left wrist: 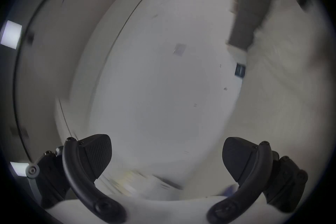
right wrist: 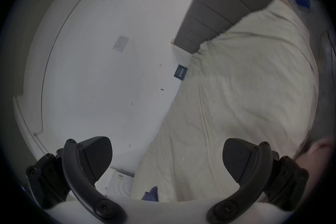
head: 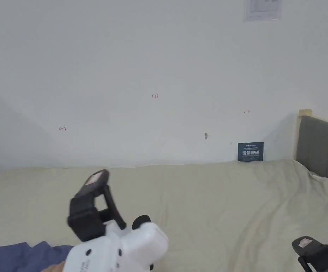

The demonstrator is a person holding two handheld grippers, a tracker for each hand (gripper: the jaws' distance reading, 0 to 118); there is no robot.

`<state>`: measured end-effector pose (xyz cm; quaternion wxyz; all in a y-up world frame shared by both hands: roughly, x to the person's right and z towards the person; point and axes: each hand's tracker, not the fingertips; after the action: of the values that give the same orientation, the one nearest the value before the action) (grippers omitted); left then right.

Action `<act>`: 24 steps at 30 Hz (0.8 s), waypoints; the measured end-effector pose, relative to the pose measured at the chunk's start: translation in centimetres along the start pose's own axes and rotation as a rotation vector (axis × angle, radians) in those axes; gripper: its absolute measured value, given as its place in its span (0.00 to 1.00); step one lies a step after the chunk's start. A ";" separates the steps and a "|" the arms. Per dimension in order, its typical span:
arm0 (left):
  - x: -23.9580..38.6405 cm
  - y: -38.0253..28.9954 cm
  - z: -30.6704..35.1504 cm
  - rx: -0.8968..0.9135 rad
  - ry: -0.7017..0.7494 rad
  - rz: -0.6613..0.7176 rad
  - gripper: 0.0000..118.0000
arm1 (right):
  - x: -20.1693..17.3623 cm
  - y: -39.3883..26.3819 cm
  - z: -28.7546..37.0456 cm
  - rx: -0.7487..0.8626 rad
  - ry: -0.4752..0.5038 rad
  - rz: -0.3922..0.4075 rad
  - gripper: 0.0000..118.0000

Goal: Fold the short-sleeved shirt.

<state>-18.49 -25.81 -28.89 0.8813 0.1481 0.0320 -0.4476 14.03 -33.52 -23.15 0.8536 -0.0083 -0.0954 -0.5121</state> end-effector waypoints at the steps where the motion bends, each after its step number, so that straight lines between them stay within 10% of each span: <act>1: -1.3 -0.2 -0.4 -0.058 -0.043 0.151 1.00 | -0.7 0.2 0.3 0.017 0.013 0.044 1.00; 7: -6.0 -4.6 -1.0 -0.220 -0.240 1.129 1.00 | -7.2 -1.6 2.5 0.274 0.093 0.735 1.00; 9: -5.5 -5.8 0.0 -0.164 -0.251 1.261 1.00 | -8.2 -3.2 3.0 0.385 0.079 0.926 1.00; 14: -2.4 -5.4 1.1 -0.255 -0.020 0.990 1.00 | -7.6 -4.8 2.9 0.372 0.102 0.933 1.00; 24: -1.2 -4.4 1.0 -0.291 -0.104 0.899 1.00 | -7.1 -4.8 2.3 0.300 0.060 0.965 1.00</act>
<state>-22.83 -27.60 -28.70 0.9997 -0.0005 -0.0171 -0.0196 6.23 -29.32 -22.52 0.9871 0.0861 -0.1287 -0.0398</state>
